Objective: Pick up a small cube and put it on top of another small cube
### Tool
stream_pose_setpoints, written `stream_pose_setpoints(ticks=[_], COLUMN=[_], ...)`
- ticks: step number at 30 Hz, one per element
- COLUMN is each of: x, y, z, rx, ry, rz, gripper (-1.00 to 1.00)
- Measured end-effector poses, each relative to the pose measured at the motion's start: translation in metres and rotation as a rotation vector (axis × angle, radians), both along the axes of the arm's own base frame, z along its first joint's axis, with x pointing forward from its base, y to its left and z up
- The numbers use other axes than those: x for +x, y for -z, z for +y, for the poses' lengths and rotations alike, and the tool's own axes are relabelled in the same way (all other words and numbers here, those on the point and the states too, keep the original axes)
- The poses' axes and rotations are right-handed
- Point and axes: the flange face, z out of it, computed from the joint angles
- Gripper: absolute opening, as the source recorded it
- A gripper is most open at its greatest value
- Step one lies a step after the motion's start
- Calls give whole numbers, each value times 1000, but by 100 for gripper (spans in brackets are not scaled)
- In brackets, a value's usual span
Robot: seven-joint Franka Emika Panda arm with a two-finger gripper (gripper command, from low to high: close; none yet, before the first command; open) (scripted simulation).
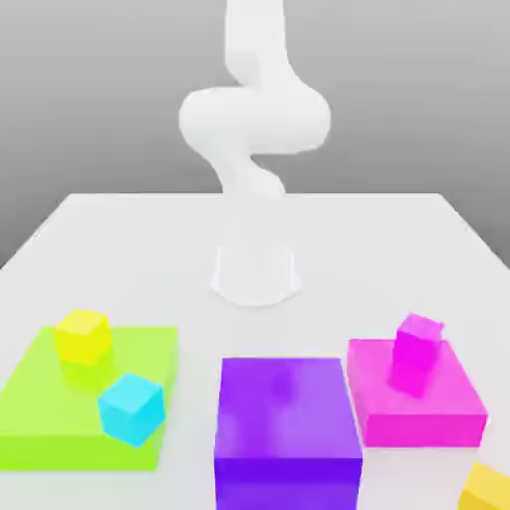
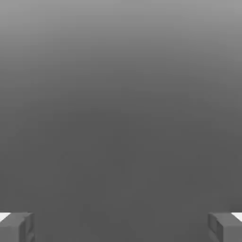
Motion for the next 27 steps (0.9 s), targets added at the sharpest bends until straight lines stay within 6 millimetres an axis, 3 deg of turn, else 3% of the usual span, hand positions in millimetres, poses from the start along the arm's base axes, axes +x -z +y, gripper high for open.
stream_pose_setpoints(ticks=[7,14,21,27], x=[78,129,146,138], y=[87,191,309,417], z=[50,110,178,220], rx=[-80,-158,-239,-300], ry=[-175,-357,-559,-714], rz=[164,319,468,596], gripper=[0,0,0,0])
